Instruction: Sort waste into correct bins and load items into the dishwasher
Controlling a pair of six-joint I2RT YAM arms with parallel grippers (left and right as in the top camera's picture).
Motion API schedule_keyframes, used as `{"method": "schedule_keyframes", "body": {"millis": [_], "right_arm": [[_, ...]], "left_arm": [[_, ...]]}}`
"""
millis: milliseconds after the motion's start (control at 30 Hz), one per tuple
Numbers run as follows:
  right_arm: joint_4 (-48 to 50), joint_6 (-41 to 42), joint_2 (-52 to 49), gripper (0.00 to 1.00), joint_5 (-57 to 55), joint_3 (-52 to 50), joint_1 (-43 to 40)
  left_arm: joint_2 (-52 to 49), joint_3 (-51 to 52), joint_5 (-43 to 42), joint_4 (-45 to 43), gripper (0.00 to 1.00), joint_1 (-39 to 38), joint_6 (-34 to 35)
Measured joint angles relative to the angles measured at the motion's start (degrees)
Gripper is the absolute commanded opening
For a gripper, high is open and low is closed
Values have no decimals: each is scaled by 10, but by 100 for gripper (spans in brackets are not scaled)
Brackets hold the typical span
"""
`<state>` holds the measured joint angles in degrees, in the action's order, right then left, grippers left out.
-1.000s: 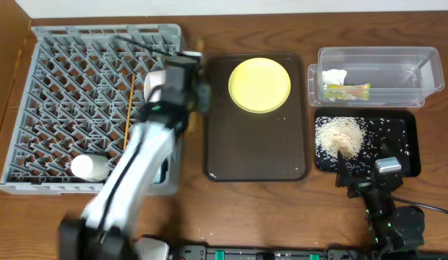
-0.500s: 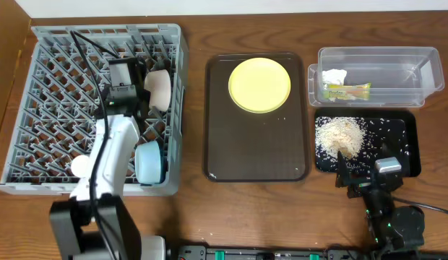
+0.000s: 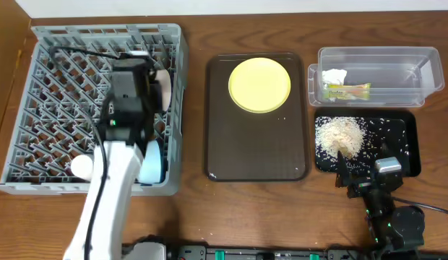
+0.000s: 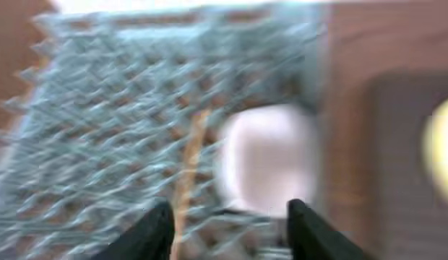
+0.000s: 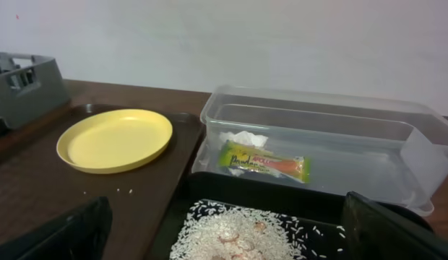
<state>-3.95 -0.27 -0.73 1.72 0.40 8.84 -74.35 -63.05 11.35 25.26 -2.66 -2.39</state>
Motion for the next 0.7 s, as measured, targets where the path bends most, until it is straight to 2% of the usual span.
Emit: {"method": "schedule_keyframes", "body": {"millis": [100,233,400,500,600,700], "right_arm": [[0,0,0,99,0,0,0],[0,0,0,99,0,0,0],[0,0,0,99,0,0,0],[0,0,0,99,0,0,0],[0,0,0,99,0,0,0],[0,0,0,99,0,0,0]], "left_arm": [[1,0,-63,-7,50,-53,112],[-90,0,-130,-69,50,-109,219],[-205,0,-193,-151,50,-137,299],[-269,1,-237,-239,48,-148,348],[-315,1,-264,-315,48,-160,380],[-355,1,-281,-347,48,-179,402]]}}
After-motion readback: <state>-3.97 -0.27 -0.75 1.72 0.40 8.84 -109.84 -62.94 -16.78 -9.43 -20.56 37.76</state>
